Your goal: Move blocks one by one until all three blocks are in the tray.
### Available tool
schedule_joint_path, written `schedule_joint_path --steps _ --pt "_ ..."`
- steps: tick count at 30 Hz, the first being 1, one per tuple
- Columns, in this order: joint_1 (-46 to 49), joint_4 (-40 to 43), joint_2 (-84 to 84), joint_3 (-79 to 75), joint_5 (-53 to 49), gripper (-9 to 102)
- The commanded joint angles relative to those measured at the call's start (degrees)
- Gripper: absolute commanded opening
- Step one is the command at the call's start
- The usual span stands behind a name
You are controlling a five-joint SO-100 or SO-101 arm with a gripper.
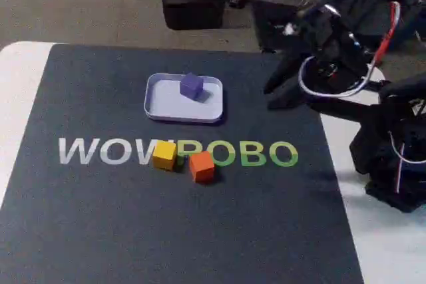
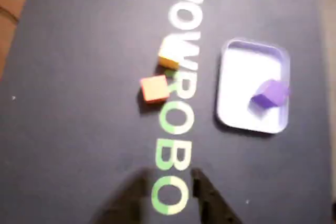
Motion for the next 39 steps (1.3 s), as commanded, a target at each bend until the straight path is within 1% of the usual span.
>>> schedule_joint_path --steps 1,6,15,24,28,33,39 --pt "0.62 -0.97 -5.19 -3.78 0.26 12" --pt "0.88 -5.1 -10.55 -3.16 -0.35 15" --pt "4.13 -14.33 -24.26 -3.69 -4.04 16" --pt "5.89 -20.48 -32.34 -3.69 -8.26 17" --pt "3.69 -20.83 -33.84 -5.01 -9.93 18" --pt "0.88 -20.39 -39.64 -11.25 -9.14 19" --pt "0.97 -20.83 -46.76 -16.88 -9.49 19"
